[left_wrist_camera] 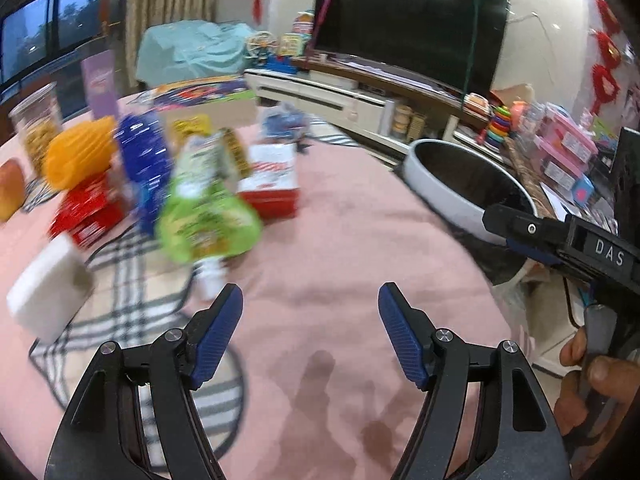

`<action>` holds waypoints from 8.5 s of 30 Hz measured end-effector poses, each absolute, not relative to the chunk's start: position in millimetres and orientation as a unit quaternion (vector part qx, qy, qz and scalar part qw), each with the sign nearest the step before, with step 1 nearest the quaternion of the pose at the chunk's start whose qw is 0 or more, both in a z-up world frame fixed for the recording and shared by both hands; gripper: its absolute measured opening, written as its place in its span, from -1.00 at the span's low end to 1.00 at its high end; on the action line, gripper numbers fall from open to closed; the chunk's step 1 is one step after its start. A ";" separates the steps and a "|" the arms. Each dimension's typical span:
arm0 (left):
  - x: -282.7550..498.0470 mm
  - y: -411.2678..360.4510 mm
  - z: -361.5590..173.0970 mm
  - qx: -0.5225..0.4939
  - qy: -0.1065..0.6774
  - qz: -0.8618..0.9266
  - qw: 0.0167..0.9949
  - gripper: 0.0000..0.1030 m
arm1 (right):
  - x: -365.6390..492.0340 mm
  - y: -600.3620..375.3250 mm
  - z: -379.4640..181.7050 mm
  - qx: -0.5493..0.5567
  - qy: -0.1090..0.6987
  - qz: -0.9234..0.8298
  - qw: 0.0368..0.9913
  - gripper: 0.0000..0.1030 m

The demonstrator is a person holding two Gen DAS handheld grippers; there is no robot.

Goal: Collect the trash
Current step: 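Move both open tools back toward the table items, then grasp the white sponge block with the left tool while the right tool grasps the green spout pouch, then carry the sponge block and green pouch over the bin and release both, then move both open tools back toward the table items, then grasp the blue bag with the left tool while the right tool approaches the red and white box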

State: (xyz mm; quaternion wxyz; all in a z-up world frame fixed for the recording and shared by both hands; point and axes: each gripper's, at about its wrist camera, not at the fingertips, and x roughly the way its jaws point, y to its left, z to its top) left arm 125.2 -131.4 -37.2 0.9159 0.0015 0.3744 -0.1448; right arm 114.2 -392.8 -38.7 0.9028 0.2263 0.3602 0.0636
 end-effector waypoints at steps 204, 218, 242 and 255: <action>156.9 -118.9 -36.9 -0.046 0.398 -0.120 0.909 0.41 | 135.5 -379.8 -33.3 0.240 0.353 0.083 0.900 0.78; 147.2 -53.4 -47.5 -0.083 0.402 -0.070 0.909 0.41 | 137.7 -316.1 -45.6 0.217 0.381 0.117 0.891 0.79; 205.3 -35.6 -40.9 -0.083 0.396 -0.059 0.913 0.41 | 159.7 -283.5 -60.0 0.212 0.405 0.126 0.880 0.79; 229.3 -26.5 -55.2 -0.087 0.404 -0.101 0.905 -0.44 | 191.2 -264.8 -63.6 0.208 0.409 0.135 0.878 0.79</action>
